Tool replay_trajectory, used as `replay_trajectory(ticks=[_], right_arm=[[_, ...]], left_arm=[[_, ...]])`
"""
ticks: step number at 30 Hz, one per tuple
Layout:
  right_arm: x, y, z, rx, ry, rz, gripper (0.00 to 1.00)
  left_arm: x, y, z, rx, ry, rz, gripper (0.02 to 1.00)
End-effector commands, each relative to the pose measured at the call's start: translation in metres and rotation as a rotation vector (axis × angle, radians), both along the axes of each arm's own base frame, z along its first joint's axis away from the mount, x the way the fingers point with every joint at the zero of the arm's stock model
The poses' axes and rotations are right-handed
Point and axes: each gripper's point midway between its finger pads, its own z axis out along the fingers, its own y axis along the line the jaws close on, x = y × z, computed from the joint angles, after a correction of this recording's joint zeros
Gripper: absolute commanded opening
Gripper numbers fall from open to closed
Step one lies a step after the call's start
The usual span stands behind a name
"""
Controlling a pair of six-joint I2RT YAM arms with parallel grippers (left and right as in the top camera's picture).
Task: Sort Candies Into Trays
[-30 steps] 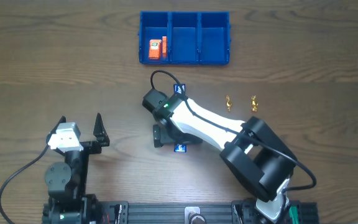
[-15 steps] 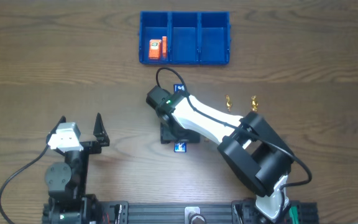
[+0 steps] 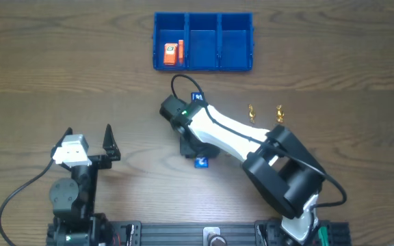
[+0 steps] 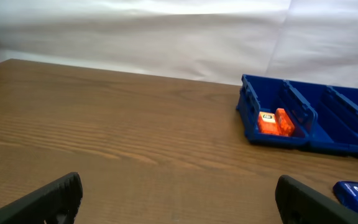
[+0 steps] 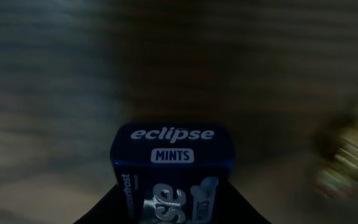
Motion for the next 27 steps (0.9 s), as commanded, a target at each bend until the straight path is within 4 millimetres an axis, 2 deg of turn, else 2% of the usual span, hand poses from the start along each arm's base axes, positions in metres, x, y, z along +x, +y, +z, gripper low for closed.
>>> replay_trajectory(ticks=[1, 5, 7, 9, 12, 14, 16, 18, 21, 27], right_arm=[[0.077, 0.002, 0.128, 0.035, -0.323, 0.022, 0.275], [0.154, -0.009, 0.223, 0.079, -0.591, 0.038, 0.257], [0.18, -0.015, 0.245, 0.079, -0.67, 0.037, 0.251], [0.219, -0.021, 0.258, 0.053, -0.769, 0.039, 0.248], [0.261, -0.017, 0.241, 0.033, -0.831, 0.063, 0.248], [0.283, -0.017, 0.215, 0.017, -0.829, 0.058, 0.244], [0.298, -0.019, 0.193, 0.006, -0.817, 0.045, 0.235], [0.306, -0.016, 0.178, 0.014, -0.804, 0.063, 0.235], [0.311, -0.011, 0.168, 0.027, -0.804, 0.064, 0.237], [0.321, -0.013, 0.168, 0.034, -0.83, 0.049, 0.237]], left_arm=[[-0.001, -0.002, -0.016, 0.011, 0.05, -0.014, 0.998], [-0.001, -0.002, -0.016, 0.011, 0.05, -0.014, 0.998], [-0.001, -0.002, -0.016, 0.011, 0.05, -0.014, 0.998], [-0.001, -0.002, -0.016, 0.011, 0.05, -0.014, 0.998], [-0.001, -0.002, -0.016, 0.011, 0.05, -0.014, 0.998], [-0.001, -0.002, -0.016, 0.011, 0.05, -0.014, 0.998], [-0.001, -0.002, -0.016, 0.011, 0.05, -0.014, 0.998], [-0.001, -0.002, -0.016, 0.011, 0.05, -0.014, 0.998], [-0.001, -0.002, -0.016, 0.011, 0.05, -0.014, 0.998], [-0.001, -0.002, -0.016, 0.011, 0.05, -0.014, 0.998]])
